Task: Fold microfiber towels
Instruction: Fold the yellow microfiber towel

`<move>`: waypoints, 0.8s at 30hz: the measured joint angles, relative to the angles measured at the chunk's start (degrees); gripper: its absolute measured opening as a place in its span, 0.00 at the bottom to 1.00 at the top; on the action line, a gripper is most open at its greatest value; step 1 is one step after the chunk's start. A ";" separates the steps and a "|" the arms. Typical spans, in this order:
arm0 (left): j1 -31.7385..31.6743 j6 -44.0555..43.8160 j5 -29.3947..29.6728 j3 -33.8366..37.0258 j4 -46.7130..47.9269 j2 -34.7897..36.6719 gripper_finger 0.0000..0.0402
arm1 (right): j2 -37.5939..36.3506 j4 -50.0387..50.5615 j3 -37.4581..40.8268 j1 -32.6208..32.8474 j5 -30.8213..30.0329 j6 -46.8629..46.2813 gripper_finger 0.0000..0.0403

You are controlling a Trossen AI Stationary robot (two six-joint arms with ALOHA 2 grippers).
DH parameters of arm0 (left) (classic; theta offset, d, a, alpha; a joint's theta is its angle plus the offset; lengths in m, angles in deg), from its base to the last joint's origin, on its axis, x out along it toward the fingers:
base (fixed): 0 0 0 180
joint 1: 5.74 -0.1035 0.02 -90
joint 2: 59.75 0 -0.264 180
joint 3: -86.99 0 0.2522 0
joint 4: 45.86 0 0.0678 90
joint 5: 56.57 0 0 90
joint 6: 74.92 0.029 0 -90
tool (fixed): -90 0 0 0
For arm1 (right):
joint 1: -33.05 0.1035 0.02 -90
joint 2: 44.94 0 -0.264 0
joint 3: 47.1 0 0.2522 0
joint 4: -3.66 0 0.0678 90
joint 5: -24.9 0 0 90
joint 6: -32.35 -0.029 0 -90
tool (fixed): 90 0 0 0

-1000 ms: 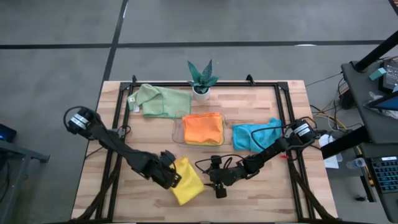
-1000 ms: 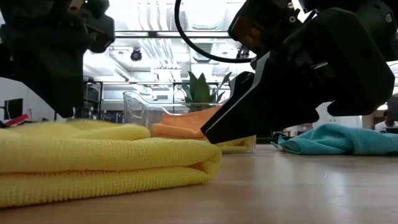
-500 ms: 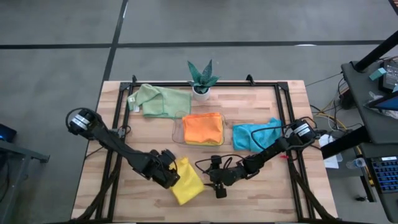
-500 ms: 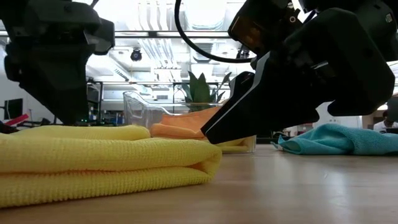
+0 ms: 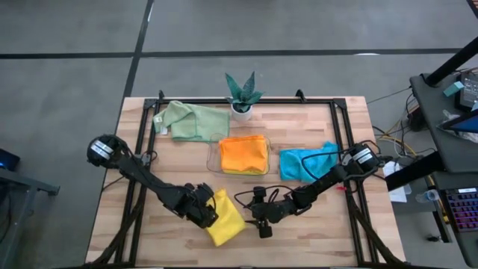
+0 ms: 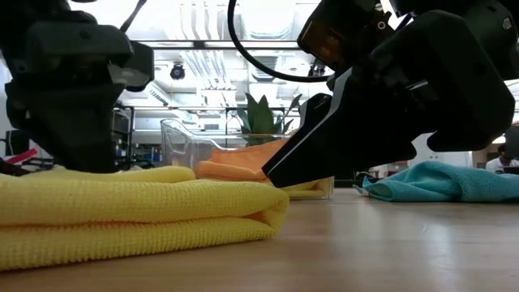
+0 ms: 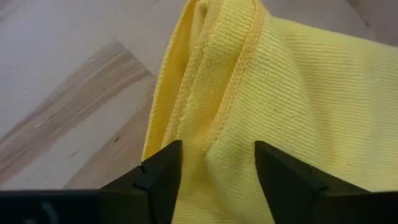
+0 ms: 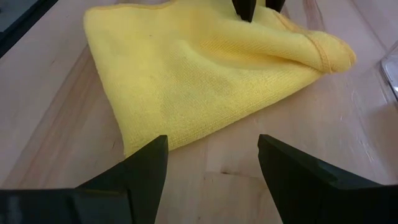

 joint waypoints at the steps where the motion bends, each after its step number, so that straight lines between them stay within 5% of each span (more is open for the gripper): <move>1: -0.02 0.02 -0.28 0.00 0.01 -0.10 0.42 | 0.00 -0.01 0.00 -0.01 0.00 0.01 0.59; 9: 0.00 0.24 -1.52 -0.53 0.10 0.67 0.04 | 0.00 -0.01 0.00 0.01 0.00 0.00 0.59; 24: 0.11 -0.24 -4.99 -5.37 5.16 1.96 0.00 | 0.00 -0.13 0.01 0.00 0.00 -0.01 0.59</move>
